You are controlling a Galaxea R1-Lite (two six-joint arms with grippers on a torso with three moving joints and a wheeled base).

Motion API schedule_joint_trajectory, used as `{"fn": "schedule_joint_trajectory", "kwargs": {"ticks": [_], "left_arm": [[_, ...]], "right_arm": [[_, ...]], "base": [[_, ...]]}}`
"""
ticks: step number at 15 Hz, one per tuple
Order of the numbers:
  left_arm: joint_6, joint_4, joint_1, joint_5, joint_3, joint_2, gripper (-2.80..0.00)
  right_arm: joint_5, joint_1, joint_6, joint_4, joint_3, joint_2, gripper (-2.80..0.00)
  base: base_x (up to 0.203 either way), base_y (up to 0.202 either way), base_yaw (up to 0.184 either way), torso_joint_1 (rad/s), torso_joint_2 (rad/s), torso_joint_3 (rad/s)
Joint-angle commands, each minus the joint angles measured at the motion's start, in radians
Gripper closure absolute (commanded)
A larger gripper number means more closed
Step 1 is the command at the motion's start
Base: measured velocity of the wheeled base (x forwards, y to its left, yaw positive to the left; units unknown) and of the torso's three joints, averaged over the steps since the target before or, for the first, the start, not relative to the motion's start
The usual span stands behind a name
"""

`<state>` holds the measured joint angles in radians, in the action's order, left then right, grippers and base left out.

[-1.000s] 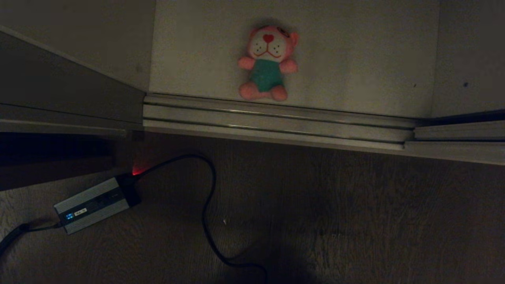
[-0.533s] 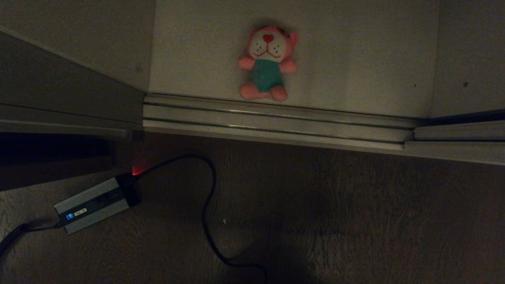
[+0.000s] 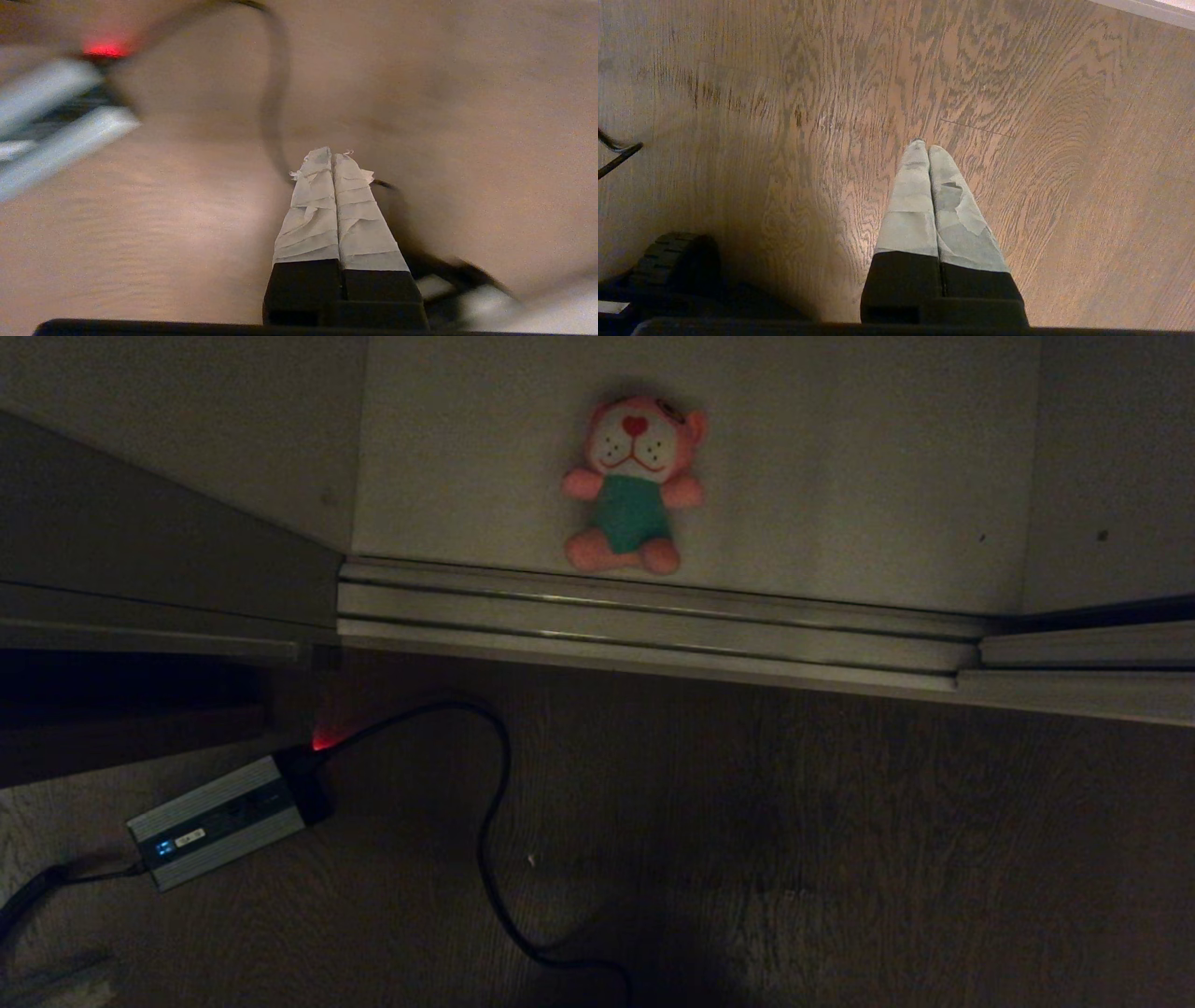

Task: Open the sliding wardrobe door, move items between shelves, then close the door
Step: Place the pink doll on the higher shelf

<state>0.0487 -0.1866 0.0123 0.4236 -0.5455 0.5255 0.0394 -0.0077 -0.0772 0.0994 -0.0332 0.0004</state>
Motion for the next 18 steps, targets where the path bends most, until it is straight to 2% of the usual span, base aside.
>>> {"fn": "schedule_joint_trajectory", "kwargs": {"ticks": [1, 4, 6, 9, 12, 18], "left_arm": [[0.007, -0.006, 0.002, 0.107, -0.108, 0.19, 0.0], [0.011, -0.037, 0.032, 0.187, -0.217, 0.334, 0.0], [0.019, -0.056, 0.11, 0.204, -0.286, 0.426, 0.0], [0.043, -0.064, 0.235, 0.204, -0.409, 0.511, 0.0], [0.058, -0.087, 0.347, 0.181, -0.472, 0.57, 0.0], [0.064, -0.093, 0.488, 0.143, -0.536, 0.676, 0.0]], "right_arm": [[0.001, 0.0, -0.001, 0.0, 0.001, -0.003, 0.0], [0.001, 0.0, -0.001, 0.0, 0.0, -0.003, 0.0], [0.001, 0.0, -0.001, 0.0, -0.001, -0.002, 0.0], [0.001, 0.0, -0.001, 0.0, -0.001, -0.003, 0.0], [0.001, 0.0, -0.001, 0.0, 0.001, -0.002, 0.0], [0.001, 0.0, -0.001, 0.0, -0.001, -0.003, 0.0]], "base": [[0.0, 0.0, 0.0, 0.0, 0.0, 0.0], [0.0, 0.0, 0.0, 0.0, 0.0, 0.0], [0.0, 0.0, 0.0, 0.0, 0.0, 0.0], [0.0, 0.0, 0.0, 0.0, 0.0, 0.0], [0.0, 0.0, 0.0, 0.0, 0.0, 0.0], [0.0, 0.0, 0.0, 0.0, 0.0, 0.0]]}}
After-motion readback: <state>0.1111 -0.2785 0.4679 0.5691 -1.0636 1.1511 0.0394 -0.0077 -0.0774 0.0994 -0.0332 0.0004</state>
